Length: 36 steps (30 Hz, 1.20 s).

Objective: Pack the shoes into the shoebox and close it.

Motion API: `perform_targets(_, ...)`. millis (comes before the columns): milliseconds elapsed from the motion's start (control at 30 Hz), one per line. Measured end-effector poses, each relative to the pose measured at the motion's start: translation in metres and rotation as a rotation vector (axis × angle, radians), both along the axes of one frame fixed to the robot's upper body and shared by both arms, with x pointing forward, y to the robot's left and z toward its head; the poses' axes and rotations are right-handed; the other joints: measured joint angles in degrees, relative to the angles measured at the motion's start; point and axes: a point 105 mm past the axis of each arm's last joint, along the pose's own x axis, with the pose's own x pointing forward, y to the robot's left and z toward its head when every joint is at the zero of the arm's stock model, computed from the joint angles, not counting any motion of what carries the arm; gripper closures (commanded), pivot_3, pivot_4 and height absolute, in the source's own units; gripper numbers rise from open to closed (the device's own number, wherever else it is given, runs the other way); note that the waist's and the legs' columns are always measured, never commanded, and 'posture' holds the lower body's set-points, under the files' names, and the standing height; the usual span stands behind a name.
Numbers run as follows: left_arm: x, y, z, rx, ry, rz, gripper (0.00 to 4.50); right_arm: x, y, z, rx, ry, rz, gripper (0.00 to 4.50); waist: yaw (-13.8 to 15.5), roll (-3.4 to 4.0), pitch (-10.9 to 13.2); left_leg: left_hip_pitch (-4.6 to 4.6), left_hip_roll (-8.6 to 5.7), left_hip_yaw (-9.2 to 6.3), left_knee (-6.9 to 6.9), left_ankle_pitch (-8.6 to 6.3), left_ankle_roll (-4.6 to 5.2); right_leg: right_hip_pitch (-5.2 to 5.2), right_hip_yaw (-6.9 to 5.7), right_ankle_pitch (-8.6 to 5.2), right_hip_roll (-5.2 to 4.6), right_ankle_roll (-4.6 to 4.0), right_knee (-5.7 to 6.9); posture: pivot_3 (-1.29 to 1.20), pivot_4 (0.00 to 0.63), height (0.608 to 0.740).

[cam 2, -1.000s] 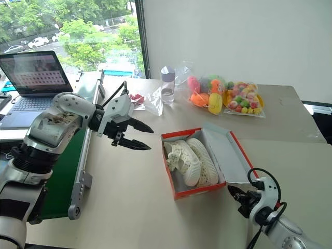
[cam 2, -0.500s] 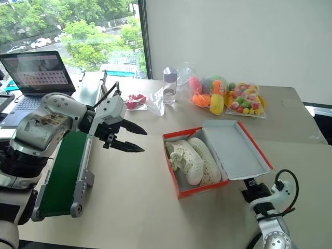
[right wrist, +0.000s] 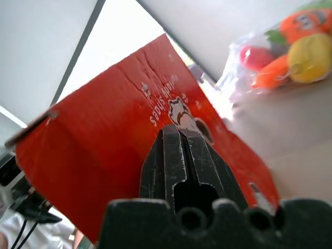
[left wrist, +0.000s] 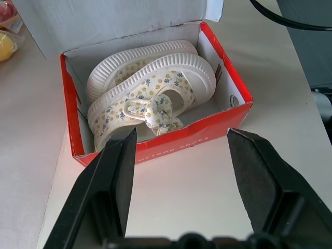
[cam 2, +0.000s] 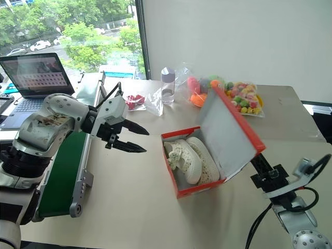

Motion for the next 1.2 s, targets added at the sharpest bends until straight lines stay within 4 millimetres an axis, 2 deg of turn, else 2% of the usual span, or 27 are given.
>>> perform_targets(300,0.002,0.012,0.008,-0.001,-0.027,0.063,1.58,0.018,0.041,0.014,-0.061,0.010,0.216,4.46,0.1,-0.01,0.0,-0.14,-0.02,-0.05,0.29,-0.02,0.04,-0.01,-0.03,0.01,-0.02,0.01,0.09,0.00,0.150,0.740)
perform_targets(467,-0.005,0.013,0.003,-0.007,-0.004,0.074,1.58,0.036,0.065,0.026,-0.085,-0.015,0.342,4.46,-0.1,-0.03,0.0,-0.13,-0.02,-0.05,0.40,-0.02,0.07,-0.03,-0.01,0.01,-0.01,0.02,0.24,0.00,0.150,0.740)
perform_targets(533,-0.007,0.014,0.002,-0.007,-0.001,0.079,1.58,0.040,0.076,0.024,-0.102,0.001,0.395,4.46,0.0,-0.04,0.0,-0.12,-0.01,-0.08,0.41,-0.01,0.07,-0.04,-0.03,0.00,0.00,-0.01,0.31,0.00,0.150,0.740)
perform_targets(600,-0.008,0.014,0.001,-0.007,0.001,0.090,1.58,0.046,0.085,0.014,-0.133,0.040,0.436,4.46,0.1,-0.04,0.0,-0.13,-0.02,-0.09,0.43,-0.01,0.07,-0.04,-0.06,-0.01,0.00,-0.01,0.33,0.00,0.150,0.740)
perform_targets(667,-0.010,0.015,0.001,-0.009,-0.005,0.105,1.58,0.053,0.096,-0.007,-0.198,0.117,0.475,4.46,0.1,-0.04,0.0,-0.17,-0.05,-0.09,0.45,-0.01,0.08,-0.04,-0.07,-0.01,-0.04,-0.01,0.33,0.00,0.150,0.740)
perform_targets(700,-0.010,0.015,0.001,-0.009,-0.004,0.106,1.58,0.053,0.096,-0.010,-0.208,0.129,0.476,4.46,0.1,-0.04,0.0,-0.16,-0.05,-0.08,0.47,-0.01,0.09,-0.04,-0.05,-0.01,-0.04,0.00,0.33,0.00,0.150,0.740)
perform_targets(733,-0.012,0.018,0.000,-0.009,0.003,0.120,1.58,0.057,0.103,-0.027,-0.264,0.190,0.500,4.46,0.1,-0.04,0.0,-0.18,-0.07,-0.08,0.48,-0.01,0.11,-0.05,-0.04,-0.01,-0.06,0.00,0.33,0.00,0.150,0.740)
perform_targets(800,-0.013,0.020,0.000,-0.010,0.007,0.132,1.58,0.059,0.109,-0.033,-0.327,0.208,0.524,4.46,-0.1,-0.05,0.0,-0.17,-0.06,-0.06,0.52,-0.01,0.11,-0.05,-0.03,0.00,-0.05,0.01,0.35,0.00,0.150,0.740)
perform_targets(900,-0.017,0.021,-0.001,0.000,0.003,0.141,1.58,0.062,0.116,-0.048,-0.532,0.242,0.559,4.46,-0.4,-0.20,0.0,0.01,-0.02,-0.09,0.54,0.00,0.09,0.07,-0.06,0.00,-0.03,0.00,0.42,0.00,0.150,0.740)
perform_targets(967,-0.018,0.023,-0.003,0.005,0.005,0.156,1.58,0.063,0.120,-0.058,-0.653,0.249,0.579,4.46,-0.5,-0.42,-0.2,0.09,0.02,-0.10,0.54,-0.23,-0.36,0.12,-0.08,-0.01,-0.02,-0.01,0.41,0.00,0.150,0.740)
perform_targets(1033,-0.020,0.022,-0.003,0.000,0.002,0.156,1.58,0.063,0.124,-0.066,-0.751,0.255,0.594,4.46,-0.6,-0.71,-0.4,0.22,0.04,-0.11,0.54,-0.23,-0.39,0.24,-0.10,-0.02,-0.03,-0.01,0.39,0.00,0.150,0.740)
perform_targets(1133,-0.024,0.021,-0.006,0.001,0.007,0.160,1.58,0.065,0.128,-0.074,-0.918,0.233,0.620,4.46,-0.7,-0.75,-0.4,0.78,0.06,-0.12,0.51,-0.26,-0.42,0.64,-0.15,-0.03,-0.13,-0.01,0.10,0.00,0.150,0.740)
perform_targets(1200,-0.025,0.022,-0.007,0.003,0.008,0.163,1.58,0.066,0.128,-0.076,-0.985,0.214,0.631,4.46,-0.7,-0.66,-0.6,0.96,0.28,-0.20,0.31,-0.28,-0.43,0.94,-0.28,-0.03,-0.06,0.00,-0.52,0.00,0.150,0.740)
